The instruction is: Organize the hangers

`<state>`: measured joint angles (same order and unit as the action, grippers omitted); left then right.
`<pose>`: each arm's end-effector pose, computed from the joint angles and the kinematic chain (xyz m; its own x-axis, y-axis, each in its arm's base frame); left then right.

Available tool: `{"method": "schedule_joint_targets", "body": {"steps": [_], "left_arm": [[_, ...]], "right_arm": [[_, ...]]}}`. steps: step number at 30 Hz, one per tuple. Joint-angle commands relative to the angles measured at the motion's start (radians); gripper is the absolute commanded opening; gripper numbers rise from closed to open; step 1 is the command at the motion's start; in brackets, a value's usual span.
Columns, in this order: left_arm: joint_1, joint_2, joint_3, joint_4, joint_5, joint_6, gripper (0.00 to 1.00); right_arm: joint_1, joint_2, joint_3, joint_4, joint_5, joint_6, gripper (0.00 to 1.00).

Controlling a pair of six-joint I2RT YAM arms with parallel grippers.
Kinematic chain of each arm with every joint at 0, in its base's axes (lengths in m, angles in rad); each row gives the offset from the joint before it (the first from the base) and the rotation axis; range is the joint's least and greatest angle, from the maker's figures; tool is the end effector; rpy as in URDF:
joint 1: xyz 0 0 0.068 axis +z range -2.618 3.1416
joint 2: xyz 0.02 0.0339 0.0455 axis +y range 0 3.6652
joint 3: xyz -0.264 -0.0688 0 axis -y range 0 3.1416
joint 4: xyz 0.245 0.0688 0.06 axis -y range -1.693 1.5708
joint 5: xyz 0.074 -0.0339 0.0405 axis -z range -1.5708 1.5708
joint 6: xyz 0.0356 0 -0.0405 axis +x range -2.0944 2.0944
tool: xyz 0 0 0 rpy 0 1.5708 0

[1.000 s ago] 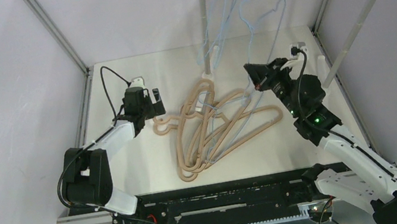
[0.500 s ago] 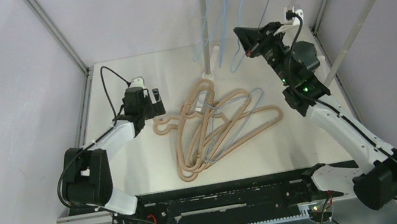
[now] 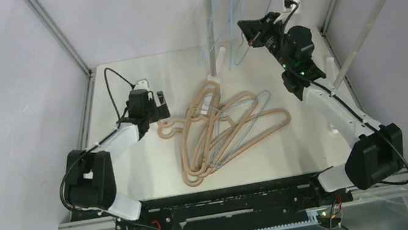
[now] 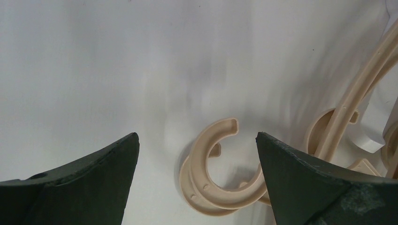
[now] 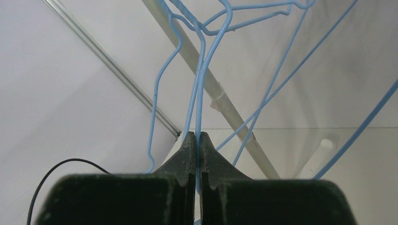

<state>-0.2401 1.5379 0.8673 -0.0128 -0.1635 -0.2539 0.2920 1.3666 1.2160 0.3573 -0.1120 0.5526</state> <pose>0.3172 -0.0717 0.2032 -0.6218 -0.1029 -0.7764 -0.0456 0.9944 -0.0953 0.3099 0.0973 0.4170 -0.0379 0.5333 -0.8451 -0.4358 0.7522 0.4942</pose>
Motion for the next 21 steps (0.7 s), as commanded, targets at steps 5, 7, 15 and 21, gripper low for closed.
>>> {"method": "schedule_joint_targets", "body": {"steps": [5, 7, 15, 21], "left_arm": [[-0.008, 0.018, 0.059, 0.010, -0.013, 0.013, 0.99], [-0.008, 0.018, 0.059, 0.010, -0.016, 0.012, 0.99], [-0.007, 0.017, 0.060, 0.008, -0.017, 0.012, 0.99], [-0.008, 0.015, 0.058, 0.008, -0.018, 0.010, 0.99]], "right_arm": [[-0.032, 0.052, 0.051, 0.049, -0.052, 0.068, 0.07], [-0.039, 0.057, 0.041, 0.046, -0.045, 0.080, 0.10], [-0.048, 0.038, 0.005, 0.017, -0.026, 0.053, 0.45], [-0.033, -0.078, -0.107, 0.032, 0.074, 0.012, 0.65]]}}
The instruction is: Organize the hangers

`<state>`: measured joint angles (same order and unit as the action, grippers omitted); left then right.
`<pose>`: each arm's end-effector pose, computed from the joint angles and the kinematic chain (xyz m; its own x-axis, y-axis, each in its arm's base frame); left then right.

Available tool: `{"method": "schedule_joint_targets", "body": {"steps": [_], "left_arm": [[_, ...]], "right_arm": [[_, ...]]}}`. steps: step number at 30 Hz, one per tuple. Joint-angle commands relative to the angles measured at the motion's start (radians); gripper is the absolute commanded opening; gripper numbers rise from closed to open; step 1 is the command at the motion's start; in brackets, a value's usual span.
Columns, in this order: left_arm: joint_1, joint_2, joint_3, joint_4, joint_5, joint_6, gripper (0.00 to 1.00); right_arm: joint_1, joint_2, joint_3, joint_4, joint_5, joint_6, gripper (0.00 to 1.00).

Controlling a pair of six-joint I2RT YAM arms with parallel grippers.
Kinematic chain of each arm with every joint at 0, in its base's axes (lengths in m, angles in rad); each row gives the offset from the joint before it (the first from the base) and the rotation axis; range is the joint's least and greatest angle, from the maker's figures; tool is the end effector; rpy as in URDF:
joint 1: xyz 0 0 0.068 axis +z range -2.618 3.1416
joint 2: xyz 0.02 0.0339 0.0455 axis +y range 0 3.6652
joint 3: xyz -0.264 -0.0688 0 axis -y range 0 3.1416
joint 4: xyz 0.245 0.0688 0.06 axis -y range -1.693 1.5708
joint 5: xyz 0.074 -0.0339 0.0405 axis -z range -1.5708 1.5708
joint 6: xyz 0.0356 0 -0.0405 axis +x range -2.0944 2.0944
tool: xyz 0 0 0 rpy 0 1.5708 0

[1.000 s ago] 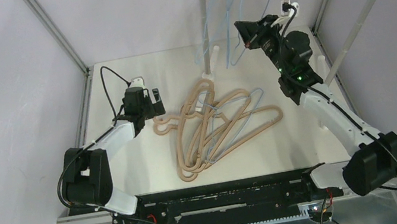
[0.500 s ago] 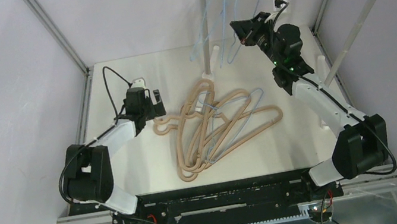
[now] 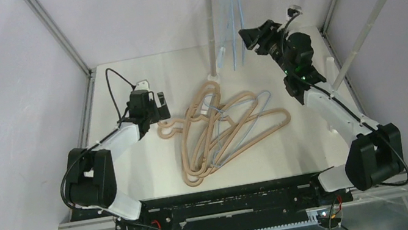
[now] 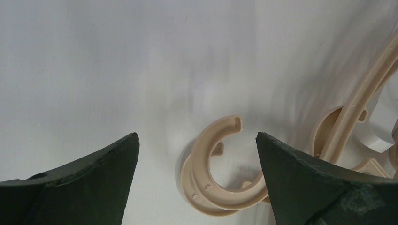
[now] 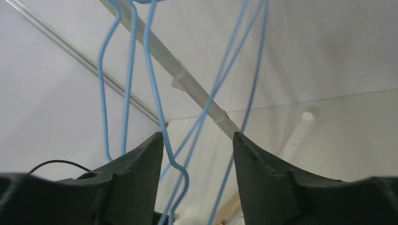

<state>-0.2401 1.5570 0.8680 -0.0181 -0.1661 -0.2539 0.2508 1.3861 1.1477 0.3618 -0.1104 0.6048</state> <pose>0.3186 -0.0719 0.1971 -0.6390 -0.0986 -0.7629 -0.0497 0.9950 -0.0870 0.3209 0.0863 0.3869 -0.1024 0.5572 -0.8241 -0.3578 0.7523 0.5531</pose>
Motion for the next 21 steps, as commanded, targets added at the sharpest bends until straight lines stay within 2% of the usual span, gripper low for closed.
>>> {"method": "schedule_joint_targets", "body": {"steps": [1, 7, 10, 15, 21], "left_arm": [[-0.007, -0.005, 0.056, 0.014, -0.014, 0.010, 0.99], [-0.007, -0.005, 0.057, 0.014, -0.012, 0.007, 1.00], [-0.008, -0.003, 0.057, 0.015, -0.006, 0.006, 0.99], [-0.007, -0.002, 0.057, 0.018, 0.002, 0.003, 1.00], [-0.008, 0.001, 0.054, 0.023, 0.014, -0.007, 1.00]], "right_arm": [[0.012, -0.118, -0.052, 0.022, 0.084, -0.049, 0.65], [0.052, -0.263, -0.147, -0.065, 0.197, -0.094, 0.67], [0.087, -0.378, -0.254, -0.092, 0.288, -0.126, 0.69], [0.101, -0.562, -0.380, -0.146, 0.331, -0.117, 0.70], [0.205, -0.587, -0.392, -0.344, 0.372, -0.171, 0.70]]}}
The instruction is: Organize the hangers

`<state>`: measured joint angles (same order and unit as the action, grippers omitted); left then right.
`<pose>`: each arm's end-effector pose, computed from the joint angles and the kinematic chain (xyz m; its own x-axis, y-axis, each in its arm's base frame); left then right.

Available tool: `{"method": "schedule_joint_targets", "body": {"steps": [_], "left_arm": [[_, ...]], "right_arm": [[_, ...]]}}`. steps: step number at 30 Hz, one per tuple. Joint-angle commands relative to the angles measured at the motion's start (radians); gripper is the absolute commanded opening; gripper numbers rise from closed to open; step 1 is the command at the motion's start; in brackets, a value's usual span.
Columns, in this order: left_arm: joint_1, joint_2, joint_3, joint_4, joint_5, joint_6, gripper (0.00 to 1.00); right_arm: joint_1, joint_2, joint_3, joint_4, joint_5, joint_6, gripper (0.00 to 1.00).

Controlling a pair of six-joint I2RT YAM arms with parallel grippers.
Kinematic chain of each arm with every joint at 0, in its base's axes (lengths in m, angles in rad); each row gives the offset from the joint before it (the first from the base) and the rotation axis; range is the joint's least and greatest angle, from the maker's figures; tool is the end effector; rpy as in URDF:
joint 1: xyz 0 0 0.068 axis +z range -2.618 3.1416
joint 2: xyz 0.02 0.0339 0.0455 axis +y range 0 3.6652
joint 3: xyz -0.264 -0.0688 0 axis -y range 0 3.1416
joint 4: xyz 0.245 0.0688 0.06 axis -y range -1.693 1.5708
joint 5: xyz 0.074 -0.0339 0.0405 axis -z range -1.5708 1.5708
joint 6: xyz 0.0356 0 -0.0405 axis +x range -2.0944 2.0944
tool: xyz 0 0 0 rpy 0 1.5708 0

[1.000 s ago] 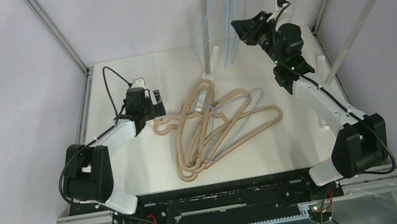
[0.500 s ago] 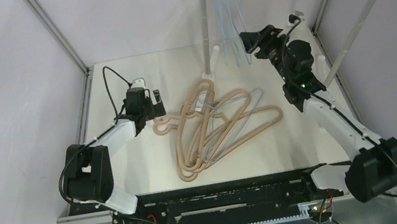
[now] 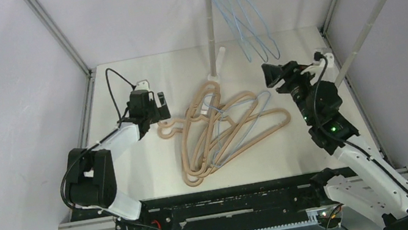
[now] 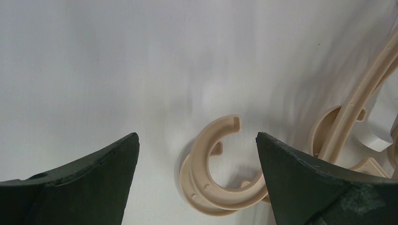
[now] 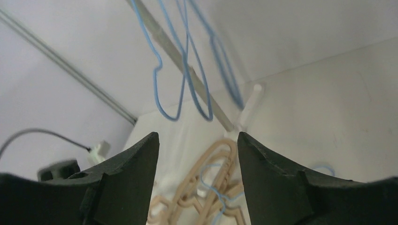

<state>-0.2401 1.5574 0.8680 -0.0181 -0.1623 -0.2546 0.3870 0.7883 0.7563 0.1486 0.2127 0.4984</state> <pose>0.3186 -0.0721 0.1970 -0.6400 -0.0992 -0.7619 -0.0473 0.9948 -0.0898 0.1776 0.0643 0.3655 0.0111 0.5091 -0.8606 -0.2050 0.8436 0.4963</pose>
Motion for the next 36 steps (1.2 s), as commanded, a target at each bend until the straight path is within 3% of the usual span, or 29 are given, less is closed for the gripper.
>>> {"method": "schedule_joint_targets", "body": {"steps": [1, 13, 20, 29, 36], "left_arm": [[-0.008, 0.001, 0.054, 0.024, 0.012, -0.007, 1.00], [-0.007, 0.001, 0.049, 0.027, 0.007, -0.007, 0.99], [-0.008, 0.006, 0.050, 0.027, 0.010, -0.007, 1.00], [-0.007, 0.006, 0.049, 0.027, 0.012, -0.009, 1.00], [-0.007, 0.006, 0.048, 0.027, 0.011, -0.009, 1.00]], "right_arm": [[0.093, 0.024, -0.004, -0.150, 0.048, -0.074, 0.70], [0.458, 0.386, -0.008, -0.209, 0.002, -0.060, 0.62], [0.474, 0.587, -0.007, -0.091, -0.059, 0.075, 0.56], [0.472, 0.779, 0.045, -0.025, -0.104, 0.115, 0.48], [0.457, 0.836, 0.048, -0.002, -0.070, 0.132, 0.45]]}}
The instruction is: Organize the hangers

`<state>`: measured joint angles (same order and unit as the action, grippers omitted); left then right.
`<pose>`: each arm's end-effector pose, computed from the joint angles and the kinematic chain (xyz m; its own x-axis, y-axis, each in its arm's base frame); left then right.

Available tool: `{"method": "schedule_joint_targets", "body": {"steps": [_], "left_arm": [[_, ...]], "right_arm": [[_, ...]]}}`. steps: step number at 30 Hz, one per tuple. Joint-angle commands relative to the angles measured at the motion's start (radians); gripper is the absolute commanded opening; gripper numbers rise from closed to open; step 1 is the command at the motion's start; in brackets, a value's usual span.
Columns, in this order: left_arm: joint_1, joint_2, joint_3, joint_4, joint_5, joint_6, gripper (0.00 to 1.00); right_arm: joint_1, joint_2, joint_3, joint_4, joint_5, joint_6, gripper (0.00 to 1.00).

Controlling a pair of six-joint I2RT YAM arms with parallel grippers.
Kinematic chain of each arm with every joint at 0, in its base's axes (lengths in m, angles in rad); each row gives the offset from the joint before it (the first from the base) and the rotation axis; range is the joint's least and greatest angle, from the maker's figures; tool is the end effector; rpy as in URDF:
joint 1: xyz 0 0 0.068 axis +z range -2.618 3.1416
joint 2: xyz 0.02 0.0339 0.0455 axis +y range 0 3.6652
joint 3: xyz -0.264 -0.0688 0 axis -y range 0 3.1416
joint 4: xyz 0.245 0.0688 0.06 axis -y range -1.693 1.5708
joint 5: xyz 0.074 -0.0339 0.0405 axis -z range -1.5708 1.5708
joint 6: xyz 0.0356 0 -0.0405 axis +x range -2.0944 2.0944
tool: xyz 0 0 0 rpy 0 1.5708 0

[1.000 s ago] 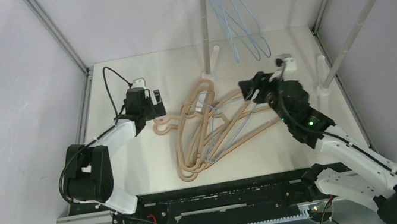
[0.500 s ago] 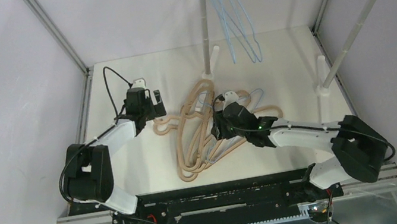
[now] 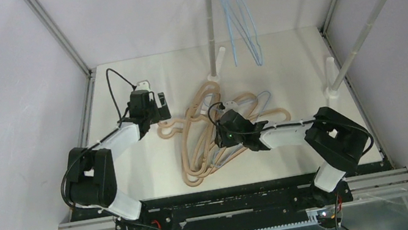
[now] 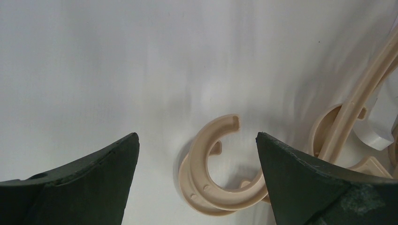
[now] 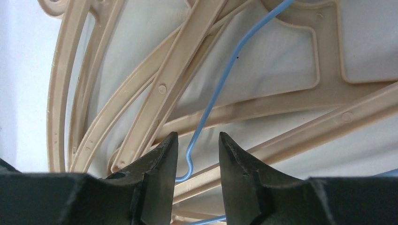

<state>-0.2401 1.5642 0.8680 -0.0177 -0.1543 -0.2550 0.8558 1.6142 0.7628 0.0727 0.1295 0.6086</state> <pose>0.3192 -0.0725 0.1949 -0.6463 -0.0984 -0.7568 -0.0422 0.9947 -0.0933 0.2105 0.2355 0.1557 -0.7714 -0.0237 -0.6359 -0.3016 0.8936 0.3325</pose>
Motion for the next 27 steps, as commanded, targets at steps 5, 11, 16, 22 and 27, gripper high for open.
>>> {"method": "schedule_joint_targets", "body": {"steps": [5, 11, 16, 22, 27], "left_arm": [[-0.007, 0.006, 0.051, 0.027, 0.004, -0.009, 0.99], [-0.008, 0.007, 0.053, 0.027, 0.005, -0.008, 0.99], [-0.007, 0.002, 0.050, 0.027, 0.001, -0.006, 0.99], [-0.007, 0.004, 0.051, 0.027, 0.002, -0.007, 0.99], [-0.008, 0.003, 0.052, 0.027, 0.005, -0.008, 0.99]], "right_arm": [[-0.027, 0.040, 0.041, 0.098, 0.010, 0.011, 0.40], [-0.050, 0.069, 0.027, 0.152, -0.064, -0.021, 0.00], [-0.058, -0.053, -0.034, 0.140, -0.053, -0.013, 0.00], [-0.057, -0.378, -0.101, -0.009, 0.061, -0.011, 0.00], [-0.100, -0.622, -0.122, -0.183, 0.164, -0.039, 0.00]]}}
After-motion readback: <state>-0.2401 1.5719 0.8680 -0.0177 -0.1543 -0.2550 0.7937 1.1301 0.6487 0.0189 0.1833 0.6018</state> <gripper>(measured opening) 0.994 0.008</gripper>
